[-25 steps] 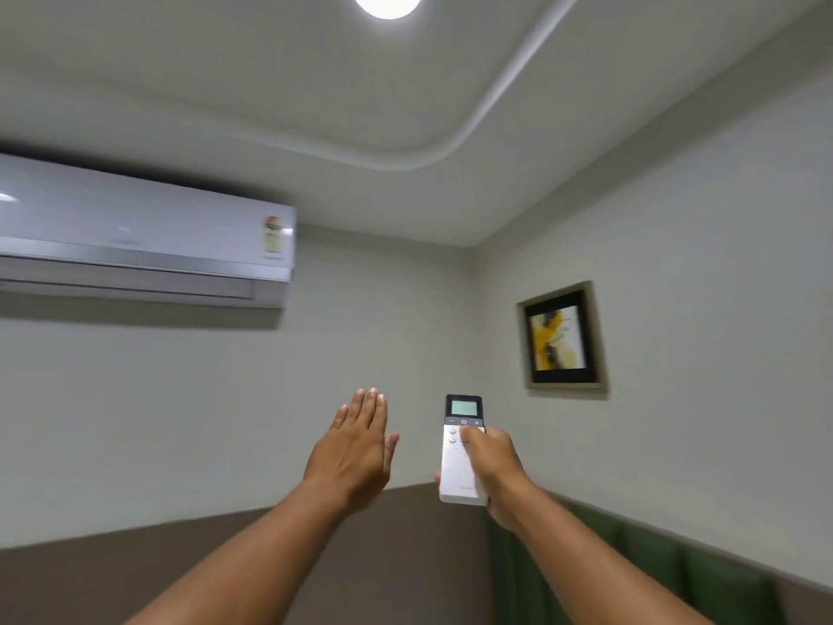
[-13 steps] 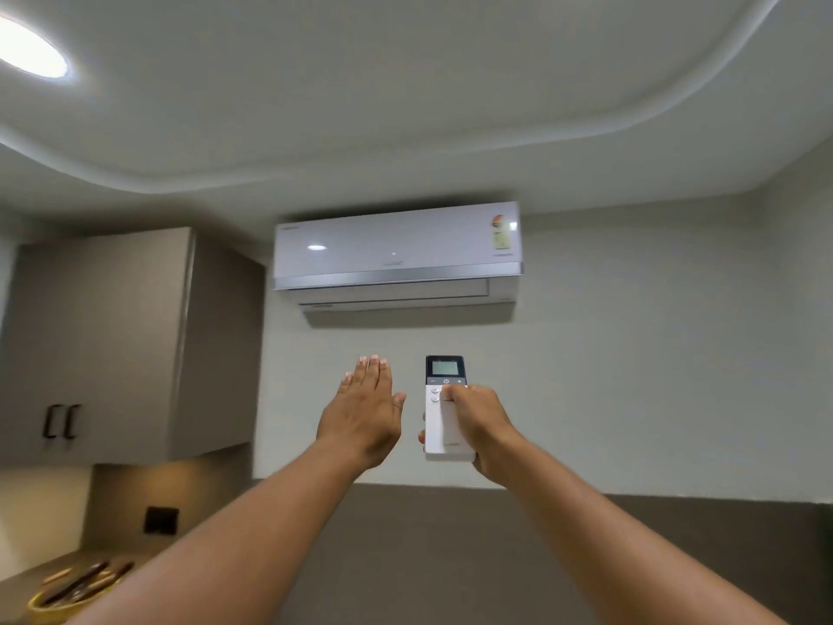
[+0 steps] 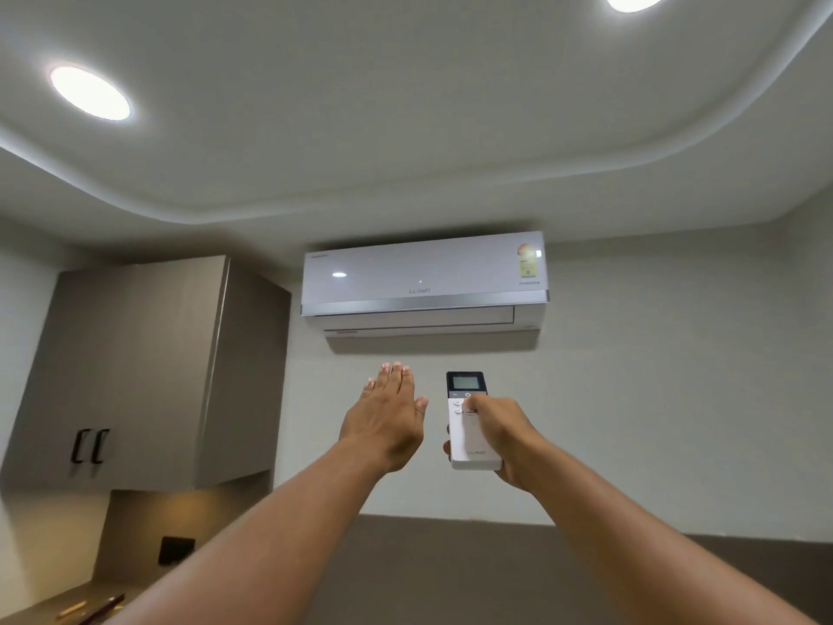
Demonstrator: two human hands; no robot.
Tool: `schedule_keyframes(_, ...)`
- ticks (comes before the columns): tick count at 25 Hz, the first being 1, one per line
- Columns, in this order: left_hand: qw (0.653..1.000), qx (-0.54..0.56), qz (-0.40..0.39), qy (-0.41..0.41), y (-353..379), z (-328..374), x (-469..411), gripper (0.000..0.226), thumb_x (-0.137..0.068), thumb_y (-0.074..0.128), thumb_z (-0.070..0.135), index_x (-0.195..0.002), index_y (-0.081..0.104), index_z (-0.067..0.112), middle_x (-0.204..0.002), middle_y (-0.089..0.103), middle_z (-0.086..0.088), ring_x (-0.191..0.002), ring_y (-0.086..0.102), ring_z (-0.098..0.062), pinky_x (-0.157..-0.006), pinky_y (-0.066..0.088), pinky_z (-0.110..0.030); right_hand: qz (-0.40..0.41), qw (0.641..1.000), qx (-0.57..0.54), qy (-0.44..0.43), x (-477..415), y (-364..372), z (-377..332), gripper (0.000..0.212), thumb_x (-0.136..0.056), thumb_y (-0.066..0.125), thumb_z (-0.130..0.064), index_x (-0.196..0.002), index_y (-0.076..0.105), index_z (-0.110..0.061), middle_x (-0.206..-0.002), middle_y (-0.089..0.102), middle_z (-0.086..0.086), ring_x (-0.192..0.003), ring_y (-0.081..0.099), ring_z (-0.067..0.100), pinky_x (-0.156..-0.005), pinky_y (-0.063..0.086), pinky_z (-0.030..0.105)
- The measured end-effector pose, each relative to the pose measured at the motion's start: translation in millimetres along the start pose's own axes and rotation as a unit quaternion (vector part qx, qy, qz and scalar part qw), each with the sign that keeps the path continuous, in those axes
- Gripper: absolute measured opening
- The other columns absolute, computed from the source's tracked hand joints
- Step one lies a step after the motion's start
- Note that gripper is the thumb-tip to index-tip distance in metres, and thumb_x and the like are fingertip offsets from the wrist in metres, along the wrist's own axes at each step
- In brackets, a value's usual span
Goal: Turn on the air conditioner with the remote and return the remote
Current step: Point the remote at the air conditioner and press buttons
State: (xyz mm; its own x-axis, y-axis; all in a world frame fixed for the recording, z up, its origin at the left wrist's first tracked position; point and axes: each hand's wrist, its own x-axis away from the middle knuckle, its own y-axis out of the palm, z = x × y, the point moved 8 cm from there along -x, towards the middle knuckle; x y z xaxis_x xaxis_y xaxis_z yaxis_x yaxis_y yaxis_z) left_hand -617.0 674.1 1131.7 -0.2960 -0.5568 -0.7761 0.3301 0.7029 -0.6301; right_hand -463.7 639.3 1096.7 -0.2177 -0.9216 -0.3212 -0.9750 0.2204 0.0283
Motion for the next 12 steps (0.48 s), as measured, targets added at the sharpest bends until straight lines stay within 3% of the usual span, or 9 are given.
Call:
schedule_keyframes(4, 1.000, 0.005, 0.003, 0.011, 4.9, 16.3, -6.7, 0.061, -0.100, 0.012, 0.042, -0.151, 0.002, 0.010, -0.160, 0.000, -0.007, -0.146, -0.004, -0.019, -0.115, -0.001, -0.034, 0.006, 1.000, 0.008, 0.011, -0.7, -8.3, -1.2, 0.027, -0.090, 0.045, -0.018, -0.111, 0.057, -0.005, -0.098, 0.071, 0.025, -0.067, 0.072, 0.040, -0.080, 0.059, 0.048)
schedule_keyframes(7, 1.000, 0.005, 0.004, 0.018, 9.7, 28.9, -11.4, 0.061, -0.100, 0.011, 0.041, -0.151, 0.002, 0.010, -0.161, 0.000, -0.008, -0.146, -0.004, -0.019, -0.115, -0.001, -0.034, 0.044, 0.998, 0.038, 0.039, -2.8, -19.6, -0.4, 0.028, -0.084, 0.047, -0.028, -0.101, 0.061, -0.010, -0.103, 0.073, 0.022, -0.085, 0.073, 0.039, -0.078, 0.055, 0.039)
schedule_keyframes(10, 1.000, 0.007, 0.006, 0.021, 12.3, 37.3, -17.1, 0.061, -0.100, 0.011, 0.041, -0.151, 0.002, 0.010, -0.161, 0.000, -0.007, -0.146, -0.004, -0.019, -0.115, -0.002, -0.034, 0.073, 0.994, 0.056, 0.057, -4.0, -31.2, 3.3, 0.024, -0.083, 0.048, -0.030, -0.092, 0.060, -0.012, -0.081, 0.068, 0.012, -0.068, 0.063, 0.030, -0.059, 0.044, 0.028)
schedule_keyframes(12, 1.000, 0.008, 0.003, 0.015, 16.0, 41.1, -18.7, 0.061, -0.100, 0.011, 0.041, -0.151, 0.002, 0.009, -0.161, 0.000, -0.007, -0.146, -0.005, -0.019, -0.115, -0.001, -0.034, 0.071, 0.994, 0.062, 0.059, -4.1, -37.3, 8.2, 0.023, -0.087, 0.047, -0.029, -0.093, 0.061, -0.012, -0.078, 0.066, 0.010, -0.062, 0.060, 0.027, -0.054, 0.042, 0.026)
